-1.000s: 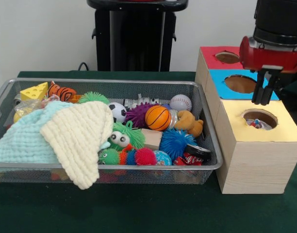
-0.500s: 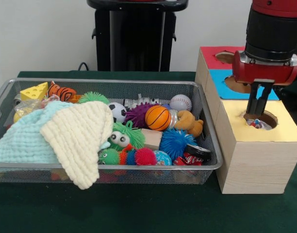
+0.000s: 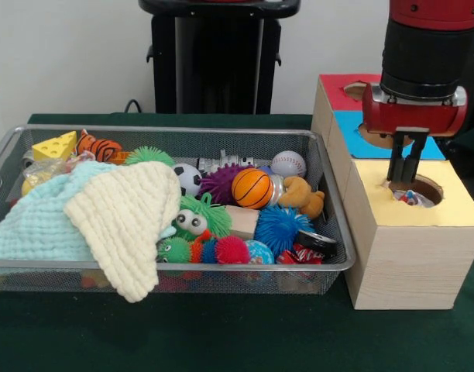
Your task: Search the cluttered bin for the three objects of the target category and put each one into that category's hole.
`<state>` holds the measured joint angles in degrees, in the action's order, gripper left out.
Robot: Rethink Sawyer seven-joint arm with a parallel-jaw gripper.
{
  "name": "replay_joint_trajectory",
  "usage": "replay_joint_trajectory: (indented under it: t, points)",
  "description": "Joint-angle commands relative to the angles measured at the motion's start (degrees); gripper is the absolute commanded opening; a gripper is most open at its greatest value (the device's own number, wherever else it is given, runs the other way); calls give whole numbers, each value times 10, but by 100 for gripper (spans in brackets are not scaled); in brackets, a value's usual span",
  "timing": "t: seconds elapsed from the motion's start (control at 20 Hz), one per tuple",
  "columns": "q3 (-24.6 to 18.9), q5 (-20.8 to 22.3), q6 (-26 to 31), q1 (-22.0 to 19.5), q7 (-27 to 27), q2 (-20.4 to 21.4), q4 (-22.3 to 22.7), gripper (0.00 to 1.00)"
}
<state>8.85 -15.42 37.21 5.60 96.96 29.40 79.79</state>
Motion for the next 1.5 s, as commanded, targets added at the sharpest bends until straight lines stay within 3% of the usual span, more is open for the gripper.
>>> replay_joint_trajectory:
  t: [0.05, 0.45, 1.05, 1.5]
  points:
    - [-47, 35, 8, -23, 15, 37, 99, 0]
    - [-43, 41, 18, -20, 19, 70, 118, 0]
    - [-63, 58, -16, -48, -11, 33, 96, 0]
    - [-73, 100, 0, -71, -24, 17, 71, 0]
